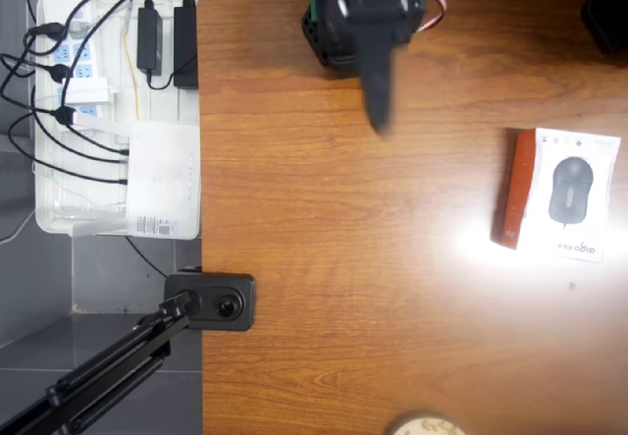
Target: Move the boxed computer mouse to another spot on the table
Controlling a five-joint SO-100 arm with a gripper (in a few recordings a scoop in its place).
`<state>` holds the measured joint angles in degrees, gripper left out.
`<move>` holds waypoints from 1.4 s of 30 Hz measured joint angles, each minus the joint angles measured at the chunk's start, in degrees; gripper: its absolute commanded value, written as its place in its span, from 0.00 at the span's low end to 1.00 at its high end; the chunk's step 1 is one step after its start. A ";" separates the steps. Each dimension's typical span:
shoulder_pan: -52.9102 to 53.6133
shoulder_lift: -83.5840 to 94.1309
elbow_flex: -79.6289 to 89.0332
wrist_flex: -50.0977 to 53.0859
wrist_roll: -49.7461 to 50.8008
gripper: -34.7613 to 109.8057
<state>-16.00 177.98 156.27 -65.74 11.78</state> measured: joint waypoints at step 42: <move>-35.95 -35.51 -41.57 88.86 8.96 0.96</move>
<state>-51.94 142.47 114.70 23.12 20.74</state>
